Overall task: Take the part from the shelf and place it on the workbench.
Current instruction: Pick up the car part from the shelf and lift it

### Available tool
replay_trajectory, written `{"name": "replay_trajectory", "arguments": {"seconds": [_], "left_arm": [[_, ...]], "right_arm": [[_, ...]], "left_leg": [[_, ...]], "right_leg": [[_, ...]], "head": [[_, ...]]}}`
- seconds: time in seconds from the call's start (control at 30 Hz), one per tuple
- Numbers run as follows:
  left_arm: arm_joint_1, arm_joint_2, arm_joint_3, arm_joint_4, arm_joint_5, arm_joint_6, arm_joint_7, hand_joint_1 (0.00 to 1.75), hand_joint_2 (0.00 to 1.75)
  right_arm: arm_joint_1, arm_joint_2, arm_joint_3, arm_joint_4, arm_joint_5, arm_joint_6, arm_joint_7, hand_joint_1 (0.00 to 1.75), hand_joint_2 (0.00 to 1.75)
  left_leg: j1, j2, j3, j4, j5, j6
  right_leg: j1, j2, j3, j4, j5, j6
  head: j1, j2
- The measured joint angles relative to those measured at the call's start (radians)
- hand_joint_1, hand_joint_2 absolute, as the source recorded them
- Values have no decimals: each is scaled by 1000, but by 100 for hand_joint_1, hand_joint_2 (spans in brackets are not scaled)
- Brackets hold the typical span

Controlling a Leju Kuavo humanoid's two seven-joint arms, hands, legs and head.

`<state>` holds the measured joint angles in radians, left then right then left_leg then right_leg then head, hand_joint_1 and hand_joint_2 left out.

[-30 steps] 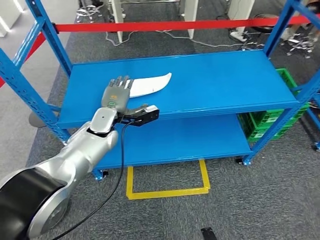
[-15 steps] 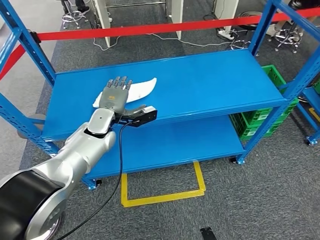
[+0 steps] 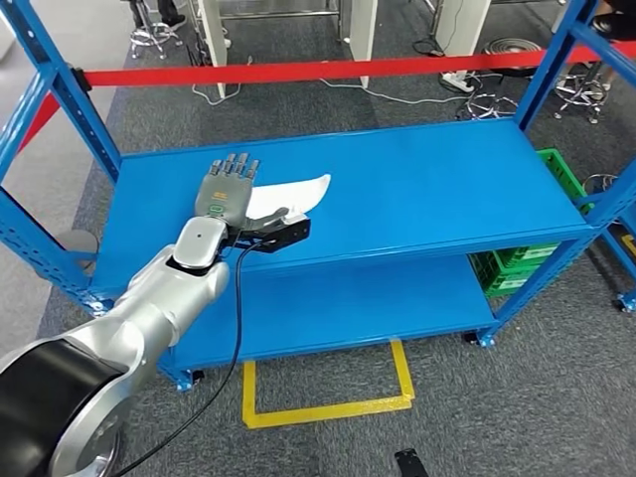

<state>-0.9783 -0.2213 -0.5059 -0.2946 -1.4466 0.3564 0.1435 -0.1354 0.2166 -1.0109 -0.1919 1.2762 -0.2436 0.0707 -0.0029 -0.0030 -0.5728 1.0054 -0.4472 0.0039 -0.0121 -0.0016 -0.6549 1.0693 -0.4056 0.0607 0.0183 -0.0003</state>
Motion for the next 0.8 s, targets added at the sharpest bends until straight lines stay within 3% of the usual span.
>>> {"name": "replay_trajectory", "arguments": {"seconds": [0.03,0.1,0.2,0.37,0.43,0.5,0.57,0.8], "left_arm": [[0,0,1,0,3,0,-4,0,175],[0,0,5,0,6,-1,-14,0,175],[-1,-2,12,0,7,-3,-18,0,175],[-1,-3,16,0,10,-10,-22,0,175],[-1,-4,16,0,10,-13,-23,0,175],[-1,-4,17,0,10,-16,-25,0,175],[0,-4,17,1,12,-18,-25,0,175],[1,-3,18,3,18,-34,-31,0,175]], "right_arm": [[0,0,0,0,0,0,0,0,175],[-1,0,0,0,1,0,0,0,175],[-2,0,0,0,1,0,1,0,175],[-2,0,0,0,1,0,1,0,175],[-2,0,0,0,0,0,1,0,175],[-2,0,0,0,0,0,1,0,175],[-2,0,0,0,0,0,1,0,175],[-1,0,-1,0,-1,0,1,0,175]], "left_leg": [[-2,0,1,2,-3,-5],[-4,0,2,0,-9,-4],[-5,1,6,-7,-4,15],[-5,1,13,-20,-3,18],[-4,1,15,-25,-5,9],[-2,1,16,-27,-5,-11],[-1,1,16,-28,-5,-23],[-3,1,16,-28,-3,-23]], "right_leg": [[1,-2,4,-19,-2,-8],[2,0,10,-29,1,-21],[1,7,11,-34,4,-21],[2,14,11,-35,-1,-29],[4,14,11,-35,-2,-31],[5,13,11,-35,-2,-33],[5,13,11,-35,-1,-34],[3,12,16,-42,7,-29]], "head": [[0,0],[-2,0],[-5,0],[-6,0],[-6,0],[-6,0],[-6,0],[-5,0]]}}
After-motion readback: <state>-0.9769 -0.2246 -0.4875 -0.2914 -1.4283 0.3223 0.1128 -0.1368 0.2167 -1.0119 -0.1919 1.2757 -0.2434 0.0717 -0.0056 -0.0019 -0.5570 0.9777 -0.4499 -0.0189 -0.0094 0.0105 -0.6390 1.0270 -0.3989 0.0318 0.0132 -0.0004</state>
